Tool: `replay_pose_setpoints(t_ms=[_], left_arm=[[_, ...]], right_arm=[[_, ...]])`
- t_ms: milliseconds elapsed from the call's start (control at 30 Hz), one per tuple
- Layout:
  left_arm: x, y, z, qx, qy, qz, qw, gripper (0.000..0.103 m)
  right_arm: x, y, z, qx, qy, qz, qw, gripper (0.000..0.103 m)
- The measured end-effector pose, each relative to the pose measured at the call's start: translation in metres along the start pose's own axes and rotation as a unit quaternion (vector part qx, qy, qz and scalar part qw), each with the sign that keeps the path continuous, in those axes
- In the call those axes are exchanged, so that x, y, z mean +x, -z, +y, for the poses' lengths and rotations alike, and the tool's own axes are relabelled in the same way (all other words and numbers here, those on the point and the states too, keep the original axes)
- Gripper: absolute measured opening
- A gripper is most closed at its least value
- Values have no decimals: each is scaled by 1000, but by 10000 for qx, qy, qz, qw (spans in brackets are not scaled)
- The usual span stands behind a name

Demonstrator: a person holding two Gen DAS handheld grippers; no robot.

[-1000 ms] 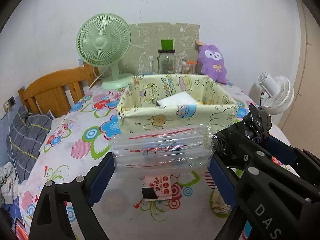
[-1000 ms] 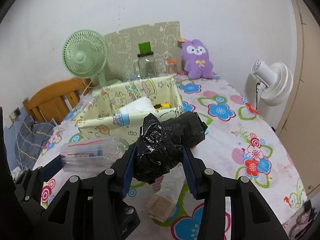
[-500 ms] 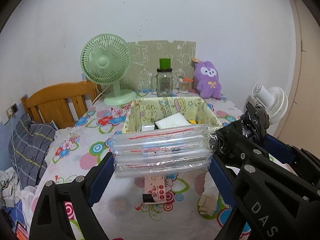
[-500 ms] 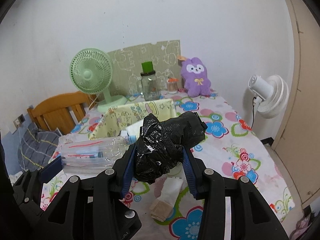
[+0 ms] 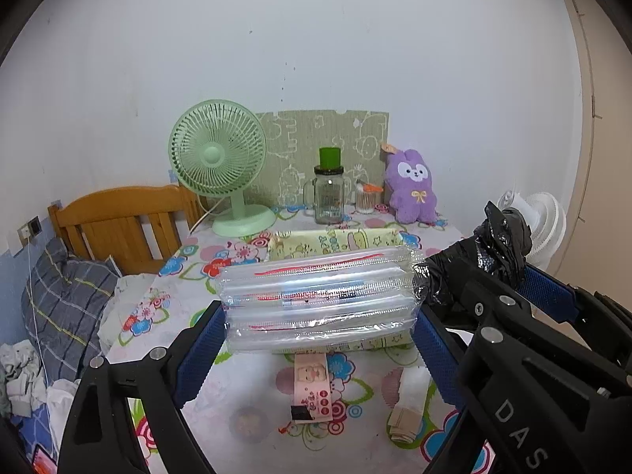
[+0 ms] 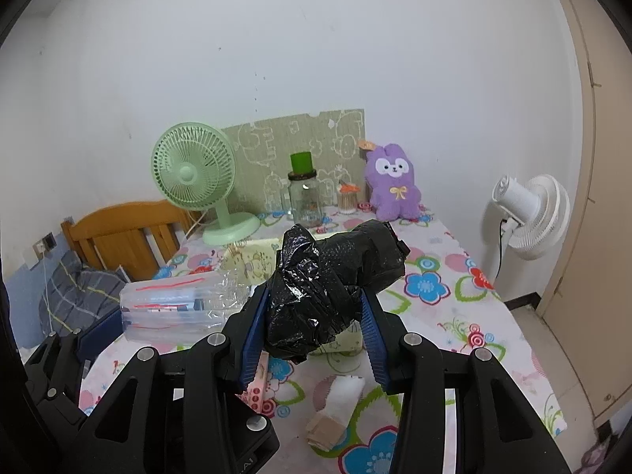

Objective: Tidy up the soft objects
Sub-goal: 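Lift the clear packets with the left tool over the box while the right tool carries the black bag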

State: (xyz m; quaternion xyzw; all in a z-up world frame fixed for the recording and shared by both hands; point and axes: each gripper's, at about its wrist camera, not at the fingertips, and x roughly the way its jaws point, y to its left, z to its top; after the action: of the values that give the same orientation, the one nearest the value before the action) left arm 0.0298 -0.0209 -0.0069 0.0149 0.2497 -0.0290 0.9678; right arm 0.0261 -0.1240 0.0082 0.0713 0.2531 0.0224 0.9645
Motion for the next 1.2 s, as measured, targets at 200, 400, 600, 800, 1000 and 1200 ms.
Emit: replay_pose_setpoints(t_ms=[200, 400, 600, 800, 1000, 1200], left_arm=[[-5, -7, 2, -33, 2, -104, 9999, 93], [-3, -14, 4, -72, -32, -129, 9999, 93], [7, -19, 5, -104, -40, -79, 9999, 93], [21, -24, 6, -169, -80, -6, 9998, 93], [36, -32, 5, -161, -106, 13, 9998, 93], [48, -41, 2, -119, -122, -15, 9999, 93]], right_arm=[[-5, -9, 2, -42, -12, -103, 9999, 48], [-2, -16, 4, -99, -63, -133, 9998, 48], [11, -22, 4, -107, -75, -89, 9999, 48], [28, -28, 5, -104, -123, -35, 9999, 48], [45, -34, 3, -86, -142, -12, 9999, 48], [58, -43, -2, -59, -151, -25, 9999, 48]])
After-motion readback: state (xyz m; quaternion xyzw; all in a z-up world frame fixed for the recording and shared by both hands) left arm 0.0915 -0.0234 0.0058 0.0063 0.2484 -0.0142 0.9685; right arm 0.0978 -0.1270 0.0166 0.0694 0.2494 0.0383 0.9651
